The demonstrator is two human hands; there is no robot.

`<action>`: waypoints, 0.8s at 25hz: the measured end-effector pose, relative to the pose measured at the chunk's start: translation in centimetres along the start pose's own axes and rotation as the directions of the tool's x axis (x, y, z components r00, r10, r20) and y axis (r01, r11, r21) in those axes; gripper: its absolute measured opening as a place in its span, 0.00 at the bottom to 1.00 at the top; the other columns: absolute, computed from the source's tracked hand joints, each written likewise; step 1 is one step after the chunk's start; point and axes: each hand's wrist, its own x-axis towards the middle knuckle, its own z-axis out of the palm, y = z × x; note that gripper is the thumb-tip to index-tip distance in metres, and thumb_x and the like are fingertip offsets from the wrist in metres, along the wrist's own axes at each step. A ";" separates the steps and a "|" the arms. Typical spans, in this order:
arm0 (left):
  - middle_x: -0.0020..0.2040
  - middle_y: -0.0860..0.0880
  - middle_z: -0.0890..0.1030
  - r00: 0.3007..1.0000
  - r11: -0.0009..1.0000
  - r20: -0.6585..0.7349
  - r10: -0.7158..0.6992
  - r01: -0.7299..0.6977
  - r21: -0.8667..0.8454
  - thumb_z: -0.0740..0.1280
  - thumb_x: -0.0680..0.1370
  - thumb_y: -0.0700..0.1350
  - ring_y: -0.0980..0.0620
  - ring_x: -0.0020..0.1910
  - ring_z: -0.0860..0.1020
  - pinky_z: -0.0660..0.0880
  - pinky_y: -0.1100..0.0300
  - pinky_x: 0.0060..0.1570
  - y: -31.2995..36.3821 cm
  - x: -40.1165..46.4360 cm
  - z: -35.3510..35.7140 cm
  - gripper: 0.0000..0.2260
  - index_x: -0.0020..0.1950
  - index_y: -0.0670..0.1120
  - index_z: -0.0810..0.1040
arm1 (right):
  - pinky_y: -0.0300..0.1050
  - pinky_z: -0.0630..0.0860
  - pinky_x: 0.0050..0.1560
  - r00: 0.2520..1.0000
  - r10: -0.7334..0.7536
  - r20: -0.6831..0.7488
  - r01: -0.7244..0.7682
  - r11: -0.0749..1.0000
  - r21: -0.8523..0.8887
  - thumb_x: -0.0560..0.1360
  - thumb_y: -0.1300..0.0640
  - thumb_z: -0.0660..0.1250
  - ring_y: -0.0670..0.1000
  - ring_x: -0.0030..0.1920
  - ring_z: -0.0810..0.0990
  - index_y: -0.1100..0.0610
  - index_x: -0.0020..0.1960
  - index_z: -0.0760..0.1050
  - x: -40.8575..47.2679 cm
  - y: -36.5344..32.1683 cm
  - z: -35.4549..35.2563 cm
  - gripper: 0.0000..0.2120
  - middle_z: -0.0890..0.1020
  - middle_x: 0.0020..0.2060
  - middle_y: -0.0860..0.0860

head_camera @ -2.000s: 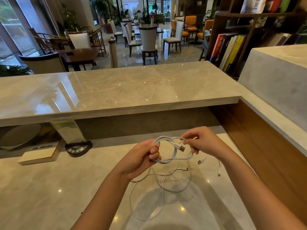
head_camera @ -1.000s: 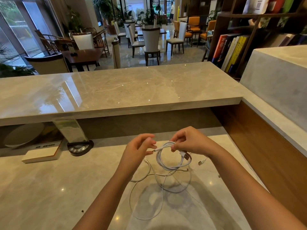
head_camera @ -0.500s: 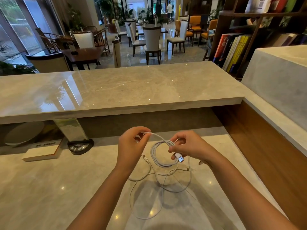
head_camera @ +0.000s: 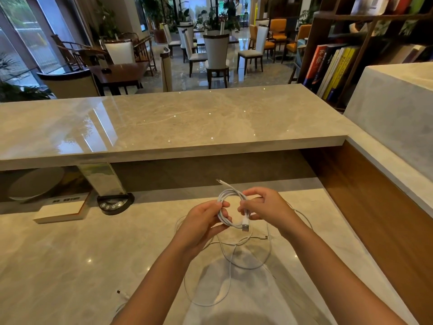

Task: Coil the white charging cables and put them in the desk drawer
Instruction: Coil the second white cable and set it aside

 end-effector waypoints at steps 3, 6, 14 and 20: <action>0.38 0.44 0.81 0.999 1.000 0.038 -0.010 0.010 0.007 0.58 0.81 0.41 0.49 0.41 0.82 0.80 0.56 0.49 0.3 0.0 -0.3 0.11 0.47 0.40 0.78 | 0.40 0.80 0.40 0.997 -0.025 0.073 0.022 0.998 0.051 0.72 0.57 0.69 0.46 0.39 0.82 0.55 0.46 0.79 0.0 0.1 -0.8 0.04 0.84 0.36 0.49; 0.37 0.44 0.79 0.995 0.996 0.099 -0.027 0.035 -0.077 0.57 0.81 0.40 0.49 0.39 0.81 0.79 0.54 0.49 0.3 -0.4 0.1 0.10 0.49 0.38 0.76 | 0.41 0.81 0.41 0.994 -0.058 0.090 0.050 0.995 0.087 0.73 0.59 0.68 0.47 0.37 0.82 0.59 0.46 0.79 0.1 0.2 -1.5 0.04 0.83 0.36 0.52; 0.32 0.47 0.72 0.995 0.981 0.098 -0.028 0.008 0.193 0.58 0.81 0.40 0.54 0.31 0.75 0.79 0.57 0.45 0.2 -0.6 0.2 0.08 0.54 0.40 0.75 | 0.40 0.80 0.38 0.933 0.081 0.350 -0.277 0.782 0.558 0.75 0.67 0.62 0.47 0.31 0.79 0.63 0.44 0.77 -1.2 2.1 -1.5 0.06 0.79 0.31 0.54; 0.33 0.46 0.76 0.990 0.890 -0.060 0.126 -0.086 0.448 0.59 0.80 0.38 0.59 0.30 0.80 0.79 0.65 0.36 -2.4 -0.8 -0.6 0.10 0.42 0.40 0.76 | 0.37 0.79 0.33 0.998 0.046 0.053 -0.057 0.971 0.230 0.74 0.67 0.64 0.48 0.31 0.79 0.60 0.43 0.79 -1.6 3.1 0.8 0.06 0.79 0.33 0.55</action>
